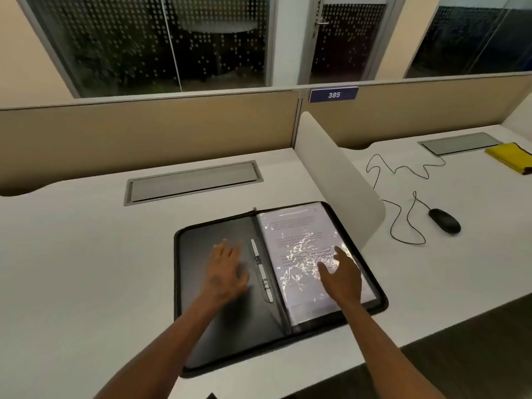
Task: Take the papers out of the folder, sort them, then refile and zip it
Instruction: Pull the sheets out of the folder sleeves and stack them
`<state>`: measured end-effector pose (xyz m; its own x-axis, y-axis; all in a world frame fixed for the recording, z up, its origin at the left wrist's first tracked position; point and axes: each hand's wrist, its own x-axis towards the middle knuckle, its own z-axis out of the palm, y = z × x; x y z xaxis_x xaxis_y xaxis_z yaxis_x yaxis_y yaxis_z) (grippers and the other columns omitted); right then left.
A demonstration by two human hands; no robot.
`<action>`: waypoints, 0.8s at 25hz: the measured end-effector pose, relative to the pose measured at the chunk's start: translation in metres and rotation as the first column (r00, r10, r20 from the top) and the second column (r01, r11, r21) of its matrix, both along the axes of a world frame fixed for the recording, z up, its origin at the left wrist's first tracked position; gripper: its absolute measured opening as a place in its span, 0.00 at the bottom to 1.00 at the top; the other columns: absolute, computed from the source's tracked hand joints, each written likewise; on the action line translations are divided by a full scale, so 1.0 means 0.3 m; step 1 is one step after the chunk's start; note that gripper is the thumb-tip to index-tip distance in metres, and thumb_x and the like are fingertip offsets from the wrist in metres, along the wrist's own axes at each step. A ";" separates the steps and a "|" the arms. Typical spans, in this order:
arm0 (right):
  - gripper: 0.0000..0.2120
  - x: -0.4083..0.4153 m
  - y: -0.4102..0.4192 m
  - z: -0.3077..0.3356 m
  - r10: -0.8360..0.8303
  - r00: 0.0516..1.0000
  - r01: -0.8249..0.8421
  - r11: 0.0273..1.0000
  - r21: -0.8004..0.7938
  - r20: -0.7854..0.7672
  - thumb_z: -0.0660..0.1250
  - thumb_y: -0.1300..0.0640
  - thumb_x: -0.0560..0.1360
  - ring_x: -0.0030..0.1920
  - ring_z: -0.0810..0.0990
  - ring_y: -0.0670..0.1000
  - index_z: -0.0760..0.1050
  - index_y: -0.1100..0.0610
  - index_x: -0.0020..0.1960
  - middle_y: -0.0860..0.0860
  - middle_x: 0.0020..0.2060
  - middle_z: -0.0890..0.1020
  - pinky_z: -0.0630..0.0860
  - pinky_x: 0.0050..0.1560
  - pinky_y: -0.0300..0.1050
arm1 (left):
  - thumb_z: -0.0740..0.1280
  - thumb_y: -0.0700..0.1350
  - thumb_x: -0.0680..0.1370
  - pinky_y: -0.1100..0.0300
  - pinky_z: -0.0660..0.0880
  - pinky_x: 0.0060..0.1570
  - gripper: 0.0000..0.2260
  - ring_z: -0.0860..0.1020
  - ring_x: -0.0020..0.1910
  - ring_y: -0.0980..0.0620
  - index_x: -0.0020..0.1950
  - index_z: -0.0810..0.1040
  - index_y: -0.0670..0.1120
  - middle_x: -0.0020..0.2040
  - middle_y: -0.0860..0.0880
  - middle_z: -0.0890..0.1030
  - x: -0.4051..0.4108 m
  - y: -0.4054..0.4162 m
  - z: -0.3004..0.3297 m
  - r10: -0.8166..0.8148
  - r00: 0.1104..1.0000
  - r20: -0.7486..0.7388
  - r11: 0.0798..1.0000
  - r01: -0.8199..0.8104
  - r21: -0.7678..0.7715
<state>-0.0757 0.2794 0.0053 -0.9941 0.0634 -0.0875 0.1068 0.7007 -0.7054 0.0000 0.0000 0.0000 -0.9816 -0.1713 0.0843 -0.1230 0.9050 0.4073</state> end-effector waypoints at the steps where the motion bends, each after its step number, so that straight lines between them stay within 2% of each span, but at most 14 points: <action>1: 0.34 0.008 0.034 -0.014 -0.046 0.998 0.044 0.997 0.061 0.038 0.71 0.47 0.76 0.72 0.70 0.58 0.64 0.55 0.78 0.56 0.72 0.73 0.69 0.70 0.53 | 0.62 0.58 0.74 0.50 0.53 0.75 0.32 0.65 0.75 0.38 0.73 0.71 0.42 0.71 0.41 0.73 0.012 0.022 -0.025 -0.018 1.000 0.025 1.000 0.018 0.020; 3: 0.38 0.023 0.097 -0.058 -0.097 0.991 0.077 0.977 0.201 0.090 0.70 0.45 0.76 0.75 0.65 0.60 0.60 0.57 0.79 0.58 0.76 0.67 0.66 0.73 0.58 | 0.63 0.58 0.74 0.50 0.58 0.74 0.30 0.70 0.71 0.39 0.71 0.74 0.41 0.69 0.41 0.76 0.041 0.059 -0.064 -0.033 0.997 0.073 0.998 0.029 0.064; 4: 0.39 0.036 0.126 -0.077 -0.089 0.991 0.061 0.967 0.248 0.104 0.71 0.44 0.75 0.75 0.64 0.61 0.59 0.57 0.79 0.58 0.76 0.67 0.66 0.73 0.59 | 0.64 0.58 0.73 0.51 0.60 0.73 0.30 0.71 0.70 0.40 0.71 0.74 0.42 0.69 0.42 0.76 0.064 0.079 -0.076 -0.042 0.991 0.123 0.996 0.033 0.078; 7: 0.39 0.037 0.174 -0.107 -0.038 0.996 0.013 0.954 0.300 0.076 0.72 0.42 0.74 0.74 0.67 0.60 0.63 0.57 0.78 0.58 0.74 0.70 0.68 0.71 0.59 | 0.65 0.58 0.75 0.49 0.64 0.74 0.30 0.69 0.72 0.43 0.72 0.73 0.44 0.72 0.44 0.72 0.088 0.098 -0.126 -0.024 0.993 0.112 0.995 0.014 0.094; 9: 0.36 0.035 0.184 -0.098 -0.034 0.999 0.024 0.958 0.284 0.028 0.73 0.44 0.73 0.71 0.71 0.59 0.67 0.56 0.76 0.57 0.71 0.73 0.71 0.69 0.59 | 0.65 0.58 0.75 0.49 0.64 0.74 0.29 0.68 0.73 0.45 0.73 0.72 0.44 0.73 0.45 0.71 0.099 0.104 -0.140 -0.003 0.995 0.096 0.993 -0.009 0.119; 11: 0.31 0.031 0.197 -0.093 -0.062 0.997 0.071 0.969 0.238 -0.045 0.75 0.51 0.74 0.67 0.75 0.59 0.71 0.56 0.73 0.57 0.66 0.77 0.75 0.65 0.58 | 0.66 0.57 0.74 0.50 0.65 0.73 0.29 0.68 0.72 0.45 0.72 0.73 0.45 0.72 0.46 0.72 0.103 0.119 -0.140 0.030 0.996 0.085 0.987 -0.042 0.154; 15: 0.18 0.002 0.223 -0.074 -0.138 0.980 0.155 0.981 0.115 -0.142 0.72 0.60 0.76 0.55 0.81 0.58 0.77 0.56 0.66 0.56 0.56 0.82 0.80 0.54 0.54 | 0.70 0.50 0.74 0.57 0.65 0.69 0.23 0.69 0.69 0.48 0.69 0.76 0.45 0.67 0.48 0.74 0.092 0.216 -0.095 0.059 0.996 -0.066 0.968 -0.041 0.249; 17: 0.13 -0.011 0.231 -0.056 -0.183 0.971 0.189 0.982 0.026 -0.155 0.72 0.60 0.76 0.49 0.84 0.56 0.81 0.57 0.60 0.55 0.50 0.85 0.80 0.49 0.48 | 0.71 0.50 0.75 0.56 0.68 0.69 0.21 0.69 0.69 0.52 0.68 0.77 0.48 0.66 0.51 0.75 0.077 0.305 -0.073 0.014 0.994 -0.109 0.960 0.017 0.280; 20: 0.08 -0.007 0.236 -0.030 -0.202 0.948 0.197 0.979 -0.047 -0.244 0.76 0.56 0.74 0.45 0.82 0.52 0.82 0.56 0.51 0.53 0.46 0.85 0.76 0.44 0.42 | 0.70 0.58 0.76 0.56 0.66 0.72 0.20 0.68 0.71 0.54 0.64 0.80 0.50 0.64 0.54 0.79 0.049 0.440 -0.068 -0.119 0.985 -0.122 0.959 0.145 0.242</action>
